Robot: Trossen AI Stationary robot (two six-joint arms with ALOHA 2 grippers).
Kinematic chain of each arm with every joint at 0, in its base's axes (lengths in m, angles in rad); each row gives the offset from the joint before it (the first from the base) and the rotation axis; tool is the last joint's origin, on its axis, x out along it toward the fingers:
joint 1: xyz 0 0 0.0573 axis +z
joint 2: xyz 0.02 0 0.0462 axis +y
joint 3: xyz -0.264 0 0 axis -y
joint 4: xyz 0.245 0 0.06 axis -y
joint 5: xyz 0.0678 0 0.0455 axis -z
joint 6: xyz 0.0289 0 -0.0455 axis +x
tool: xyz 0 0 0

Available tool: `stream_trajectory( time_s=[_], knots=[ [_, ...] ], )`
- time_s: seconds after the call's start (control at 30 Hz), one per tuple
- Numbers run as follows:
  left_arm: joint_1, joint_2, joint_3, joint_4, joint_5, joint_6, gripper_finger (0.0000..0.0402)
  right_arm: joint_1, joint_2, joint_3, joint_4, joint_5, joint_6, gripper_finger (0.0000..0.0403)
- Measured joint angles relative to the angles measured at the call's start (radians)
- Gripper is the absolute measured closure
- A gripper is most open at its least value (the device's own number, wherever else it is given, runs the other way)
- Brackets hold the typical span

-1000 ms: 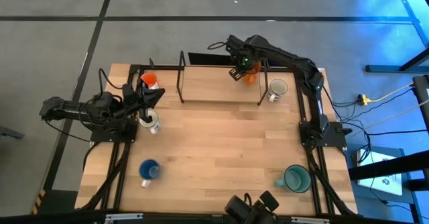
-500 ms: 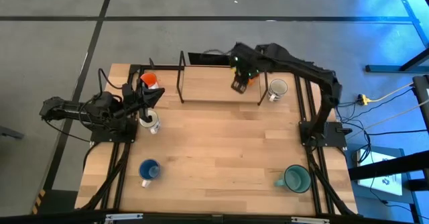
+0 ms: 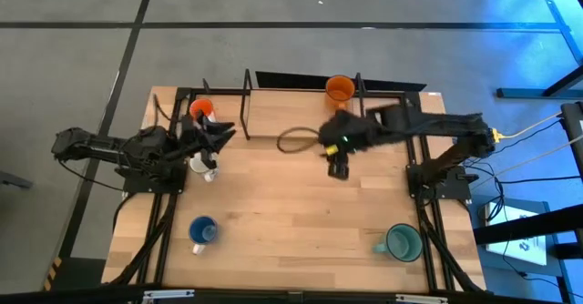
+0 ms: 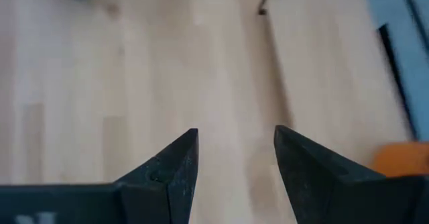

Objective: Place coffee mugs
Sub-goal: Put the green mug on the shelf

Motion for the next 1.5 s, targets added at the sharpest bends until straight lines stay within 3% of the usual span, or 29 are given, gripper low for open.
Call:
stream_trajectory(
  time_s=[0.23, 0.4, 0.77, 1.07, 1.5],
  knots=[
    [0.000, 0.162, 0.177, -0.213, 0.032, -0.078, 0.0255, 0.103, -0.152, -0.272, 0.113, 0.035, 0.254, 0.0221],
    [-0.007, 0.261, 0.274, -0.318, 0.135, -0.100, 0.0255, 0.202, -0.215, -0.368, 0.114, 0.063, 0.420, 0.0221],
    [-0.125, 0.488, 0.437, -0.354, 0.148, -0.124, 0.0255, 0.516, -0.237, -0.397, 0.067, 0.075, 0.810, 0.0221],
    [-0.250, 0.637, 0.570, -0.469, 0.106, -0.228, 0.0255, 0.815, -0.218, -0.397, -0.003, 0.189, 1.236, 0.0221],
    [-0.315, 0.671, 0.601, -0.632, 0.103, -0.306, 0.0255, 0.895, -0.073, -0.398, -0.128, -0.080, 1.741, 0.0221]
  ],
)
